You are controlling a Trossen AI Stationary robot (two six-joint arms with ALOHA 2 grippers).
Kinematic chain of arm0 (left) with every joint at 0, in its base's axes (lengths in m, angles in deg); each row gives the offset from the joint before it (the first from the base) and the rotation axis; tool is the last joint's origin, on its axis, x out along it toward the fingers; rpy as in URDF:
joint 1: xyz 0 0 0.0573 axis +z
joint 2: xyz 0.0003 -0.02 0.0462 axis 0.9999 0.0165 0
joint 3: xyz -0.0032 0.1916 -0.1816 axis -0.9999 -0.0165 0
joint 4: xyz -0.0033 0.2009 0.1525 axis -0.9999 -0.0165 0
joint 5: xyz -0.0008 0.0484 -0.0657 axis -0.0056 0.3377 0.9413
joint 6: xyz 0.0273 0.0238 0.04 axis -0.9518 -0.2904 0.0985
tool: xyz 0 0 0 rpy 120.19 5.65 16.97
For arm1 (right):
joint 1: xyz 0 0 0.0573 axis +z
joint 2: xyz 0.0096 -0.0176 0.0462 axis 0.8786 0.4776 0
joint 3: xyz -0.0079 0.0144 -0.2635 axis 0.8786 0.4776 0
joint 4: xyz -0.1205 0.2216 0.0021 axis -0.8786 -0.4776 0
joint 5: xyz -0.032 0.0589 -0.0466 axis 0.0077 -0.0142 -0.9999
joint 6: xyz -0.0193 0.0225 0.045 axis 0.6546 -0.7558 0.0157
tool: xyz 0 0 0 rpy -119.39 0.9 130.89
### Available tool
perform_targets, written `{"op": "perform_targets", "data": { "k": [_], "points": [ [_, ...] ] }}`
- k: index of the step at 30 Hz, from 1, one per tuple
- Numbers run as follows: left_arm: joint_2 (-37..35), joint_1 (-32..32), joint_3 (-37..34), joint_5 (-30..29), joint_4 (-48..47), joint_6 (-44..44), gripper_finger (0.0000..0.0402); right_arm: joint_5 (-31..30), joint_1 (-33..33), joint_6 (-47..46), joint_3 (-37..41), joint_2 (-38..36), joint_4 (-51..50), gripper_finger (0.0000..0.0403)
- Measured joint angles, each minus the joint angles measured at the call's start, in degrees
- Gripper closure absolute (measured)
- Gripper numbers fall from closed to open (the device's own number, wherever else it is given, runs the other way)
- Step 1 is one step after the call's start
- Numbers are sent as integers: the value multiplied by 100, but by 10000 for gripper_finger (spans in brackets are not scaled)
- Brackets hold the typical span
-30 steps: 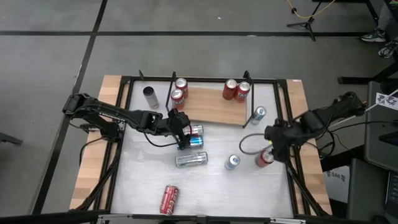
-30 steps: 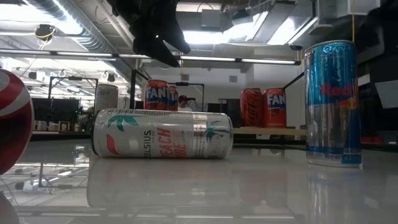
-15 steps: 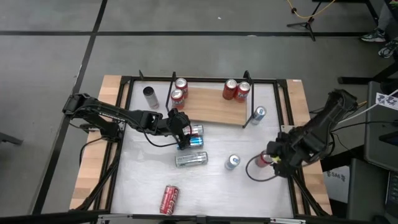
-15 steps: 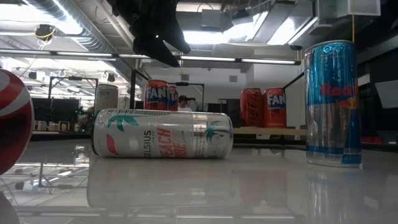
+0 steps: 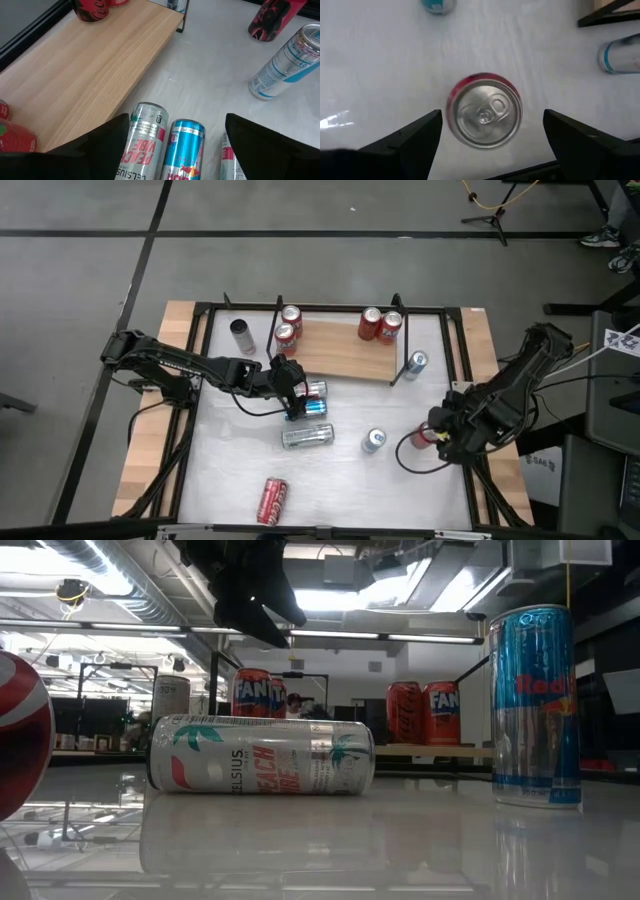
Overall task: Place canned beverage on shelf
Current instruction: Put the top red-black soda can on the shelf aligned with the red-black soda can
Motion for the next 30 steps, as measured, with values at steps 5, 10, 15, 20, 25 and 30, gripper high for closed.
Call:
{"op": "perform_targets", "data": {
  "k": [5, 10, 15, 20, 25, 30],
  "points": [
    [0, 0, 0, 1, 0, 0, 79, 113, 0, -20, 420, 0, 303, 68],
    [0, 0, 0, 2, 0, -1, 79, 117, 0, 12, 834, 0, 837, 68],
    [0, 0, 0, 2, 0, 0, 78, 125, 0, 42, 1169, -1, 1044, 68],
    [0, 0, 0, 2, 0, 0, 79, 124, 0, 46, 1230, 0, 1074, 68],
    [0, 0, 0, 0, 0, 0, 79, 115, -2, 48, 1232, 0, 1239, 68],
    [0, -1, 0, 0, 0, 0, 79, 78, -2, 50, 1232, 0, 1232, 68]
  ]
}}
